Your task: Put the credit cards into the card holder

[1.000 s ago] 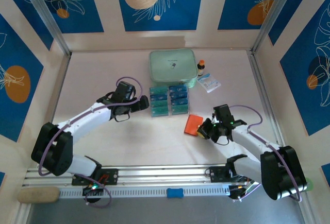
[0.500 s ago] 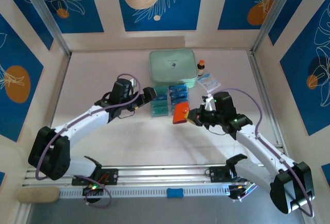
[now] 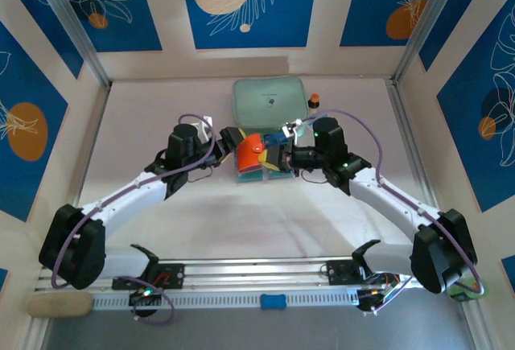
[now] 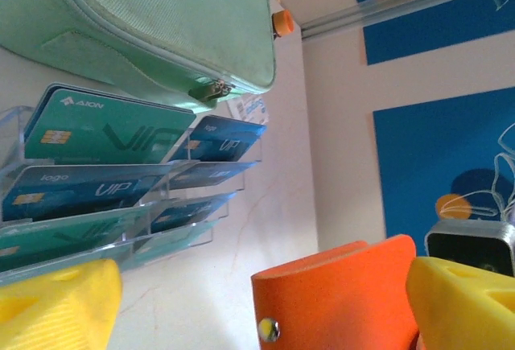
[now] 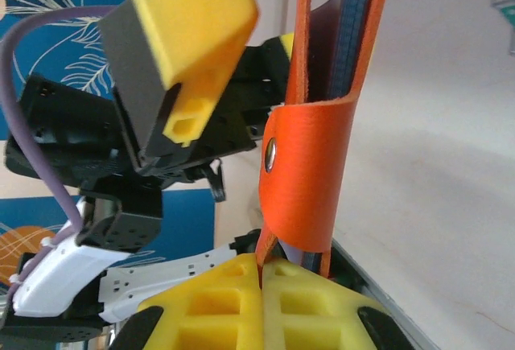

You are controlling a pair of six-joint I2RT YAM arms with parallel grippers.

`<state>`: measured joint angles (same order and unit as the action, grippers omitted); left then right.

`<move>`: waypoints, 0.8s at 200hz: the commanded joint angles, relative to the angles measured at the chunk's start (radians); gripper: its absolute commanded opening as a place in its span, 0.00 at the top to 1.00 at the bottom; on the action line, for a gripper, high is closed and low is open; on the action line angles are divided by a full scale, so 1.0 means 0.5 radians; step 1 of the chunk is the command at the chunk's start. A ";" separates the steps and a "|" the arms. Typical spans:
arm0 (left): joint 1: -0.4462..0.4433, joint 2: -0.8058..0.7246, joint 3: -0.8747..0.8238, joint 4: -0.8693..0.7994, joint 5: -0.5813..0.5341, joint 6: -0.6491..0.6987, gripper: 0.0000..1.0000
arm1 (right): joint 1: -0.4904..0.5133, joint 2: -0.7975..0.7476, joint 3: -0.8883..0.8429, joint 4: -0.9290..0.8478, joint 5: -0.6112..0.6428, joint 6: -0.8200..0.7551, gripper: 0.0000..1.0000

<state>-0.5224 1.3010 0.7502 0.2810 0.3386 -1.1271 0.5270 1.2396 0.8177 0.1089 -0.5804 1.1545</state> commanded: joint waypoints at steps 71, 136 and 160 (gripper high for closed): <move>-0.018 -0.015 -0.120 0.436 0.024 -0.197 0.43 | 0.035 0.051 0.009 0.297 -0.063 0.182 1.00; -0.020 -0.014 -0.185 0.608 0.013 -0.294 0.63 | 0.038 0.112 0.008 0.322 -0.056 0.195 1.00; -0.020 -0.022 -0.201 0.682 -0.003 -0.328 0.72 | 0.038 0.134 -0.008 0.336 -0.045 0.206 1.00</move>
<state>-0.5224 1.3014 0.6651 0.5339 0.3325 -1.2747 0.5415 1.2945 0.8227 0.2447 -0.5880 1.2465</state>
